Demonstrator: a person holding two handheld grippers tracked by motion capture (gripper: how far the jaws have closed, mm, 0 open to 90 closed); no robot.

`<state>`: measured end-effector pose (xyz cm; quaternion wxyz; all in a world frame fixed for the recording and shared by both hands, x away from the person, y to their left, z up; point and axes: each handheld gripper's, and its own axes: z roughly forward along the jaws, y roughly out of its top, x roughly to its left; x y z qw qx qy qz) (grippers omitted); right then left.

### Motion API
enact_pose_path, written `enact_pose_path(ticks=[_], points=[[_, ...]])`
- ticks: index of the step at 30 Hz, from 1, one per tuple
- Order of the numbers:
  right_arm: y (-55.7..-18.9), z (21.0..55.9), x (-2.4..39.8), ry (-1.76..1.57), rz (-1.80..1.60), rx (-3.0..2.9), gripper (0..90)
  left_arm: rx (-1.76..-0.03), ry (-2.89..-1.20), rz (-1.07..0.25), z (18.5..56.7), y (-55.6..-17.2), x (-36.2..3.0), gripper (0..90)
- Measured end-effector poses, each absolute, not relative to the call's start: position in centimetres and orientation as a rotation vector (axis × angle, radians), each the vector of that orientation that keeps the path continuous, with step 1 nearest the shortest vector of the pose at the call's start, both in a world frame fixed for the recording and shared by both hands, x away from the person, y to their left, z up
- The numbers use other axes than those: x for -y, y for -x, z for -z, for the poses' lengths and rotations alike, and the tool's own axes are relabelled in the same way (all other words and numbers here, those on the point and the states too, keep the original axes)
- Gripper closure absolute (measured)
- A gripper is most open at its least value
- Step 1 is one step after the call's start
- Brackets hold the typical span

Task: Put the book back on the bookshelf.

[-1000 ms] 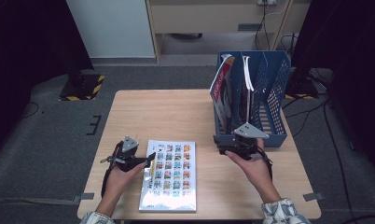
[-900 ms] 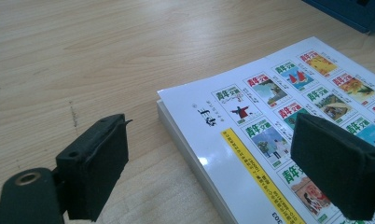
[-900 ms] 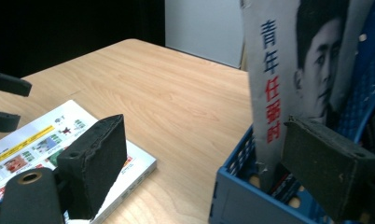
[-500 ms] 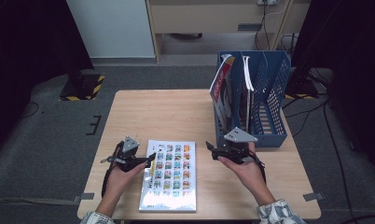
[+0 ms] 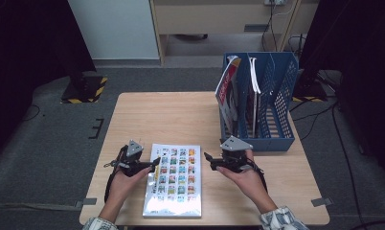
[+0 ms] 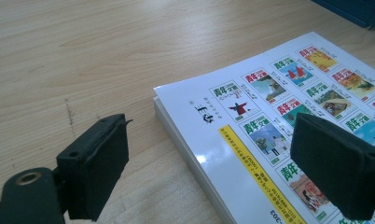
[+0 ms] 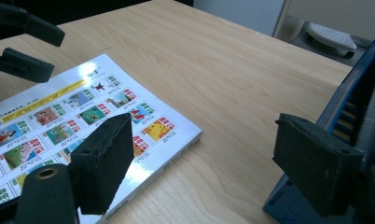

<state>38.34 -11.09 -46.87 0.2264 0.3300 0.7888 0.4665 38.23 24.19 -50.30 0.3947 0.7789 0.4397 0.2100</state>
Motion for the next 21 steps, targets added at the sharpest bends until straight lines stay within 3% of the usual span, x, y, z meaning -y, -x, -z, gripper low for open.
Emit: enact_pose_path(ticks=[21], points=[[-38.1, 48.7, 8.5, -0.877, -1.237, -2.276, 15.6, -1.109, -1.978, -0.520, 50.3, -38.2, -24.1, 10.9]])
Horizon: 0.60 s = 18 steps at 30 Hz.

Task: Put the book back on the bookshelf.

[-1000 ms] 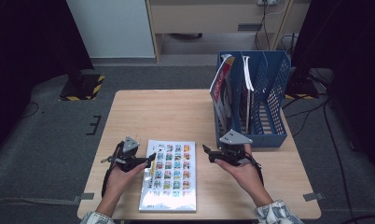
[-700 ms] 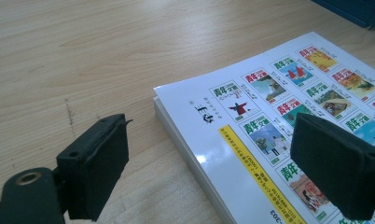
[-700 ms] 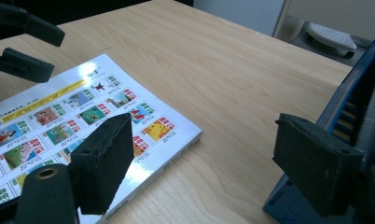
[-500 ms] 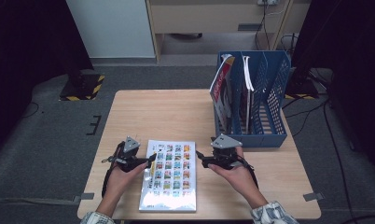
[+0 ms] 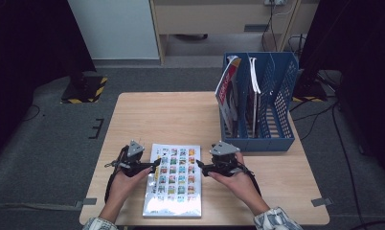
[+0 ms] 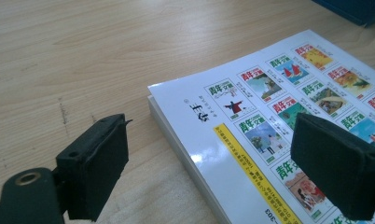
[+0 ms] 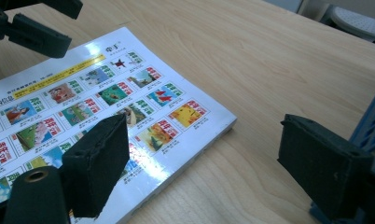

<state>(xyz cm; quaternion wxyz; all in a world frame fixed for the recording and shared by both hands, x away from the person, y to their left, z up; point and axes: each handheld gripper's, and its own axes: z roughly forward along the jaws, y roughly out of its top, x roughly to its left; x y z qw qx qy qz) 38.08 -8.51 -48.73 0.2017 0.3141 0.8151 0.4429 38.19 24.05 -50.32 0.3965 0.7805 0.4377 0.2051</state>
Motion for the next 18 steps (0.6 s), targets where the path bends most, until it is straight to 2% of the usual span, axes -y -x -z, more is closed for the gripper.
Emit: enact_pose_path(ticks=[18], points=[[-38.1, 51.4, 5.8, -0.837, -1.121, -2.425, 12.7, -1.091, -2.038, -0.447, 50.9, -38.3, -23.5, 9.6]])
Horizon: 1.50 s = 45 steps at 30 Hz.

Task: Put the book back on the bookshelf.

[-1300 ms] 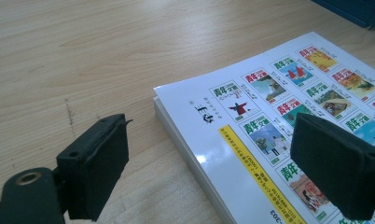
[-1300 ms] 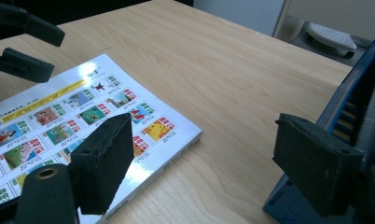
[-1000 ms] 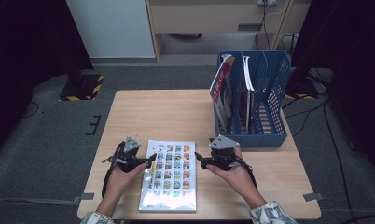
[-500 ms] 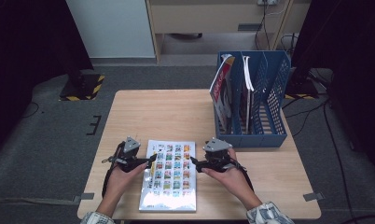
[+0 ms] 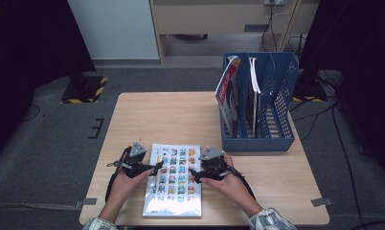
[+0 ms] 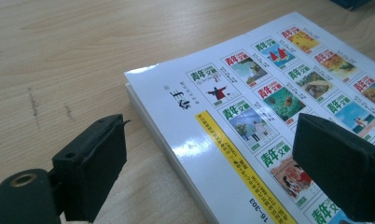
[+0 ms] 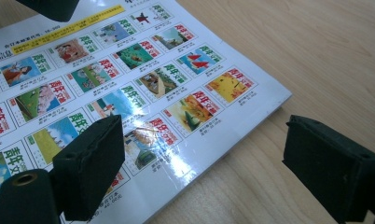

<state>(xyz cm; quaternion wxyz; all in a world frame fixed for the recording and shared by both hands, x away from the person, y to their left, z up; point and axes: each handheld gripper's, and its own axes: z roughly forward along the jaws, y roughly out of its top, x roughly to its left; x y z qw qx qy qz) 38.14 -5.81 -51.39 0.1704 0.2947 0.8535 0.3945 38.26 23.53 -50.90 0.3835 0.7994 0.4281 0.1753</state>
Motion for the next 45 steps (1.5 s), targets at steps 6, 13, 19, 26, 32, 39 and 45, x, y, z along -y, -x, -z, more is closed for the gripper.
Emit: enact_pose_path(ticks=[6, 13, 19, 26, 32, 39, 45], points=[[-38.1, 52.1, 5.3, -0.826, -1.083, -2.458, 12.3, -1.099, -2.047, -0.438, 51.1, -38.3, -23.5, 9.1], [-38.1, 52.2, 5.3, -0.851, -1.094, -2.463, 11.8, -1.132, -2.068, -0.417, 51.6, -38.5, -23.5, 8.4], [-38.3, 52.4, 5.5, -0.885, -1.115, -2.465, 10.7, -1.177, -2.090, -0.386, 52.2, -38.6, -23.3, 5.9], [-38.2, 52.6, 5.6, -0.912, -1.133, -2.457, 10.8, -1.205, -2.059, -0.292, 52.6, -38.5, -23.3, 4.8], [-38.3, 52.6, 5.8, -0.923, -1.142, -2.465, 10.8, -1.215, -2.049, -0.256, 52.7, -38.4, -23.1, 4.8], [-38.5, 52.9, 5.9, -0.964, -1.171, -2.472, 11.0, -1.185, -2.056, -0.239, 52.7, -38.4, -22.8, 6.5], [-38.5, 53.0, 5.9, -0.979, -1.191, -2.473, 11.9, -1.183, -2.063, -0.231, 52.6, -38.4, -22.6, 7.3]])
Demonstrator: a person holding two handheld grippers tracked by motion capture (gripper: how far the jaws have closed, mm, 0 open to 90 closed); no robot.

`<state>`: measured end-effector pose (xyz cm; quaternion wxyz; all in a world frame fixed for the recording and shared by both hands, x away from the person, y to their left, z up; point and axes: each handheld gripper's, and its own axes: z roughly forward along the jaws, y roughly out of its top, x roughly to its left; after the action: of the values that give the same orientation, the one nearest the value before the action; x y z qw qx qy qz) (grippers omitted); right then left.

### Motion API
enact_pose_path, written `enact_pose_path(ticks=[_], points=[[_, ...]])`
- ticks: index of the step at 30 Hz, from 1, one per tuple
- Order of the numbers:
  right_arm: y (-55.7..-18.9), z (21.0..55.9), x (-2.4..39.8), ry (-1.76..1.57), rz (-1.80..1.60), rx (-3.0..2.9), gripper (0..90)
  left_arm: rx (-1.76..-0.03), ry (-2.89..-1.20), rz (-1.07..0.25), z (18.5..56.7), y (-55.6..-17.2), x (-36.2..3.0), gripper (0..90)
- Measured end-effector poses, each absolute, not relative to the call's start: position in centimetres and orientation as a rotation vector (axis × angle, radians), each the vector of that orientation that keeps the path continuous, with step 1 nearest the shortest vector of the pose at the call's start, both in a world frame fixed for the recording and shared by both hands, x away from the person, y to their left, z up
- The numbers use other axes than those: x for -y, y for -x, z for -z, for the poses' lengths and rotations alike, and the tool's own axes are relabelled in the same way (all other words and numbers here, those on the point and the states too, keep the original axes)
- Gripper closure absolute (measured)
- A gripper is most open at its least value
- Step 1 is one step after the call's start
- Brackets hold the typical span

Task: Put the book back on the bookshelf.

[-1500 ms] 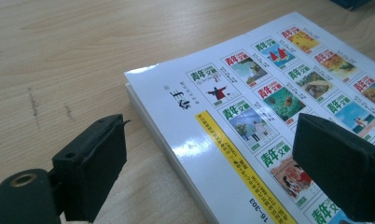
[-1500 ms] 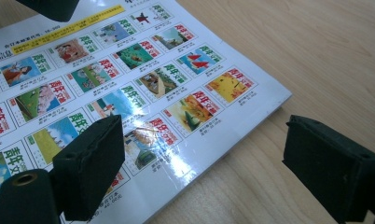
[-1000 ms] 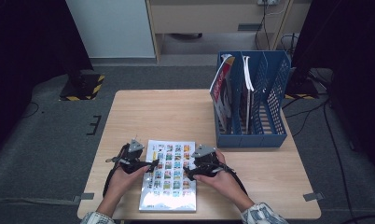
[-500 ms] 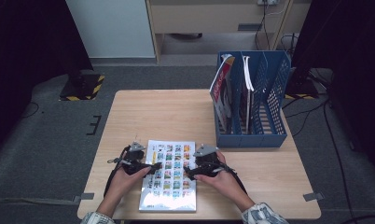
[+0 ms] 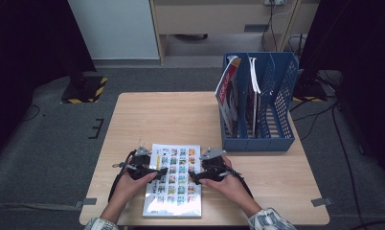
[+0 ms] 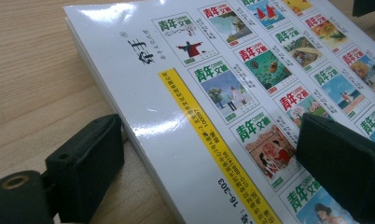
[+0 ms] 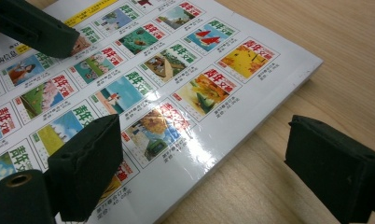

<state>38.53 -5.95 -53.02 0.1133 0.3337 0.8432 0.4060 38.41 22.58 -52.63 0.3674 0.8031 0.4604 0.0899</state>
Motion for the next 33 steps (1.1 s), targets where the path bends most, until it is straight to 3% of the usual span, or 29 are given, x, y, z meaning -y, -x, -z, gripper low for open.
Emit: enact_pose_path(ticks=[5, 10, 25, 33], points=[[-38.6, 53.3, 5.7, -1.012, -1.242, -2.506, 12.1, -1.202, -2.058, -0.229, 52.5, -38.5, -22.5, 8.4], [-38.6, 53.5, 5.5, -1.032, -1.266, -2.519, 11.5, -1.251, -2.032, -0.211, 52.2, -38.6, -22.8, 17.3], [-38.7, 53.5, 5.6, -1.045, -1.267, -2.524, 11.0, -1.227, -2.035, -0.241, 51.4, -38.3, -23.1, 28.0], [-38.7, 53.5, 5.6, -1.049, -1.269, -2.525, 10.9, -1.209, -1.936, -0.213, 50.4, -37.9, -23.8, 34.0]])
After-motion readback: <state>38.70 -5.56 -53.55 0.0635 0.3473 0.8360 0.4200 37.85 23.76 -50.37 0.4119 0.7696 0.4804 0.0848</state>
